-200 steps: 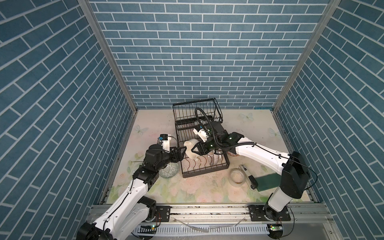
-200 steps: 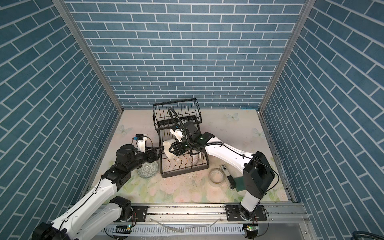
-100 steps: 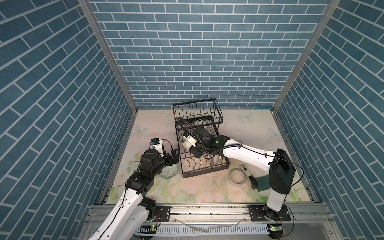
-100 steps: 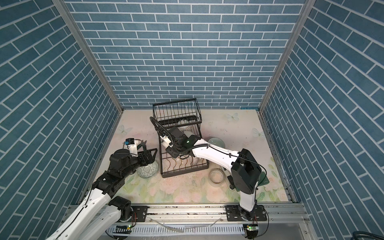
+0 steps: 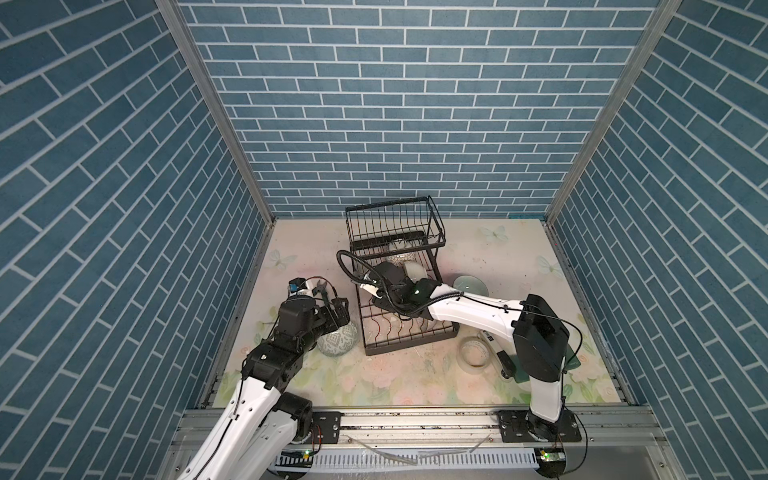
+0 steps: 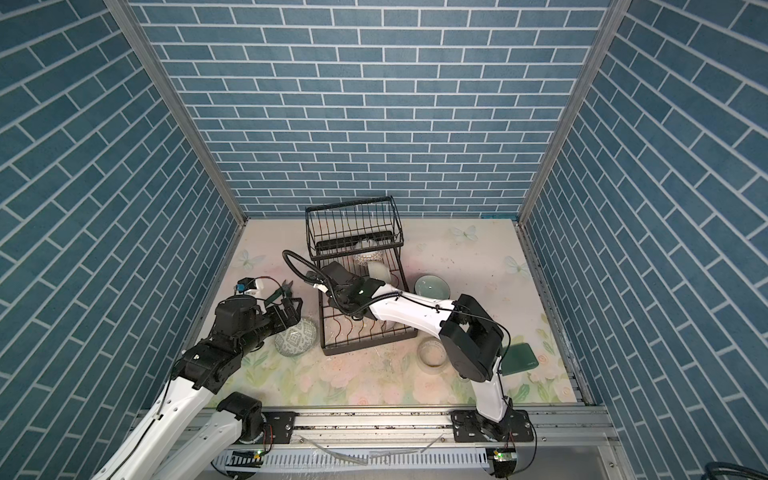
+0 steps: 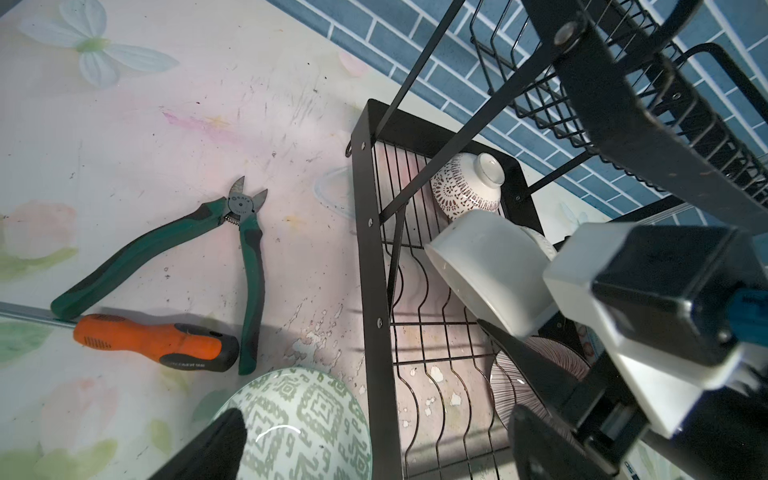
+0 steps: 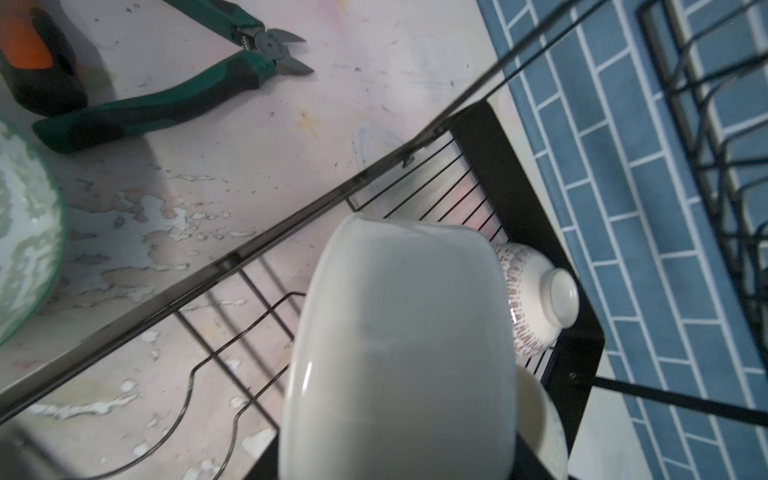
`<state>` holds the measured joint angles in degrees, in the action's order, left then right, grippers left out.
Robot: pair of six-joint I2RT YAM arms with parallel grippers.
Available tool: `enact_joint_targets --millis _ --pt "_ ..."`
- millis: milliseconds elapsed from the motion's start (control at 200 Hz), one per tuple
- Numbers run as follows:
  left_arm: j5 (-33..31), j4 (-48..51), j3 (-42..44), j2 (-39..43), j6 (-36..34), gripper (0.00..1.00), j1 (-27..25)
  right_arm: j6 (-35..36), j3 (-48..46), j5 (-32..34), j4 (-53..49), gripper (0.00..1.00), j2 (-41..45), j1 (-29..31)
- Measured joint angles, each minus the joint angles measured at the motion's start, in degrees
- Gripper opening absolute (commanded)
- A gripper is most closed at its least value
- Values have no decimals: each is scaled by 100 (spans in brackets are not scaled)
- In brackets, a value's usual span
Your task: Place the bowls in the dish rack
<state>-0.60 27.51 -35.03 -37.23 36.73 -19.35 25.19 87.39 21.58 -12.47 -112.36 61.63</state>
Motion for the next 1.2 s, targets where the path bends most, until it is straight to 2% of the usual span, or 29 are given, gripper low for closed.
enact_joint_targets --millis 420,1200 --pt "-46 153 0 186 9 100 33 1528 -17 752 1491 34 -710 -22" --pt "-46 179 0 20 -9 100 70 2282 -7 704 2496 37 -1408 -470"
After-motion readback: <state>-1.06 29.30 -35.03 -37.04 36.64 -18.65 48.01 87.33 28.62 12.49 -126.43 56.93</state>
